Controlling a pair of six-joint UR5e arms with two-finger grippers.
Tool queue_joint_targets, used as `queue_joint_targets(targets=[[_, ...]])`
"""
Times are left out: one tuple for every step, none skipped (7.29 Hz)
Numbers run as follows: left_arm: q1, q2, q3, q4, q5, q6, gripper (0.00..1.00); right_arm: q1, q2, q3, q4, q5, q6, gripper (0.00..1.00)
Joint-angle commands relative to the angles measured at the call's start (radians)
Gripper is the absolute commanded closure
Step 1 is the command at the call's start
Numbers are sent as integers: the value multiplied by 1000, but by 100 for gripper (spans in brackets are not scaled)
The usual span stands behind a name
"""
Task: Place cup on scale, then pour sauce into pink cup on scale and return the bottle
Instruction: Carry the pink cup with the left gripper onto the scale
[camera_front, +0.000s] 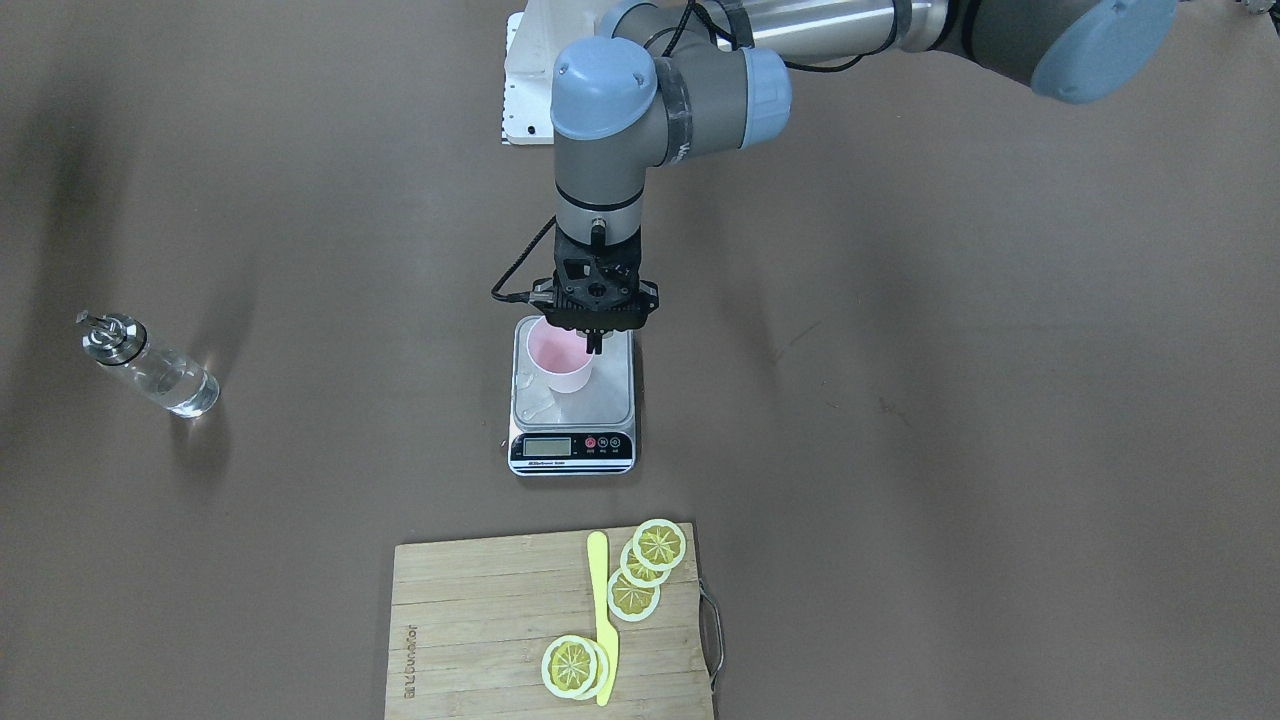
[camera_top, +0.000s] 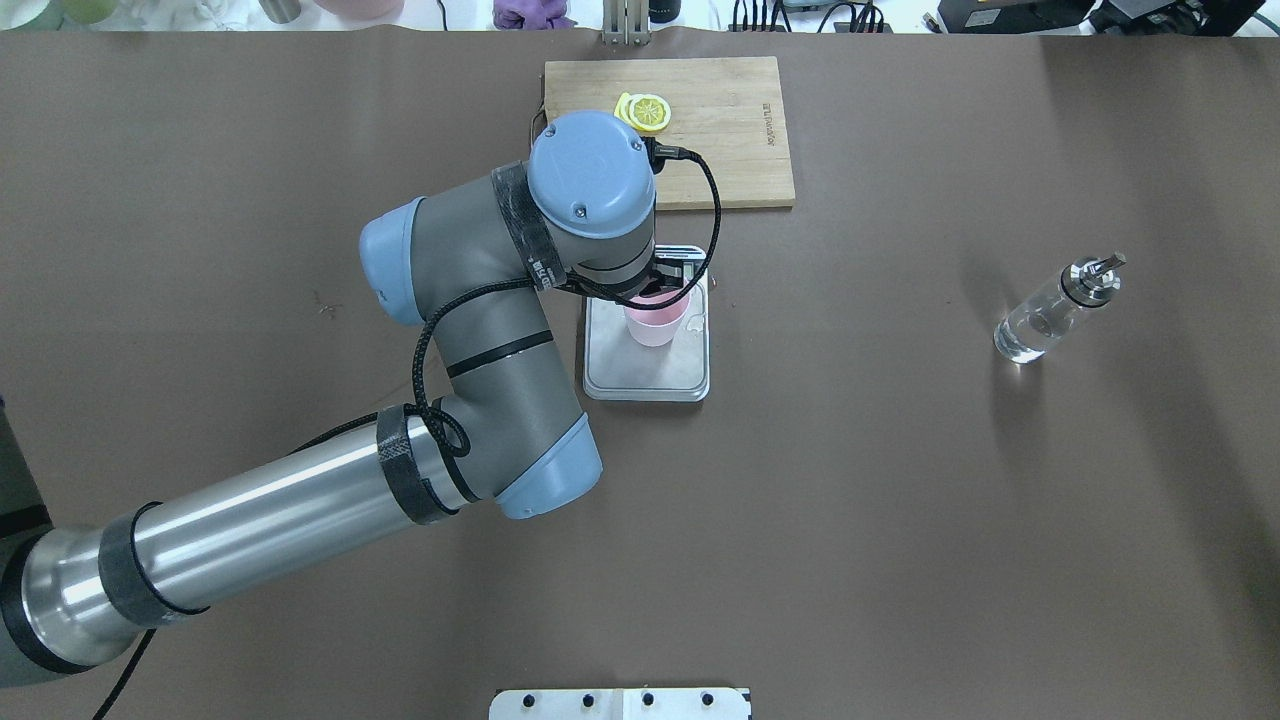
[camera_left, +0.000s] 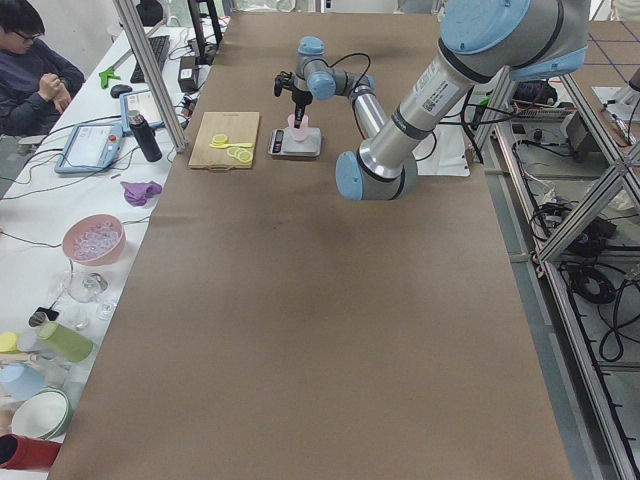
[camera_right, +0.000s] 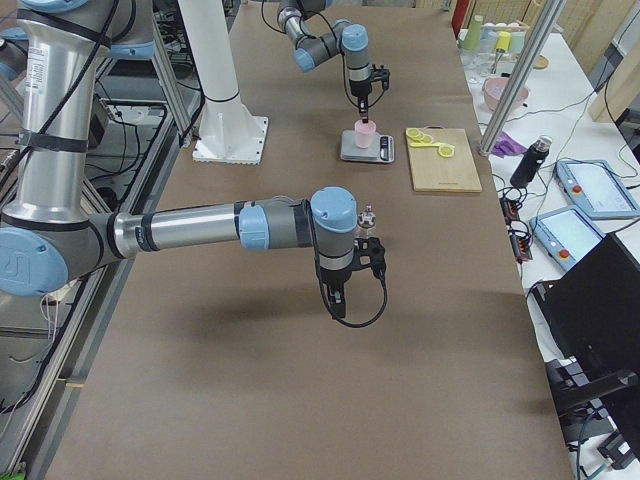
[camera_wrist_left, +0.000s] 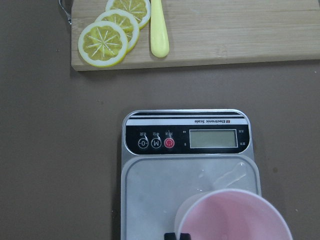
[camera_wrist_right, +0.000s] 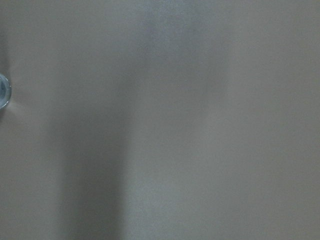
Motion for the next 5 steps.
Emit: queue_joint_targets(targets=[[0, 1, 0, -4, 0, 2, 100, 0, 0, 0, 0, 1, 0, 0], [0, 1, 0, -5, 0, 2, 100, 0, -2, 0, 0, 1, 0, 0], [0, 1, -1, -8, 0, 3, 100, 0, -2, -1, 0, 1, 0, 0], [0, 1, -1, -10, 0, 3, 73, 0, -2, 0, 0, 1, 0, 0], [0, 2, -3, -10, 0, 5, 32, 0, 0, -1, 0, 1, 0, 0]])
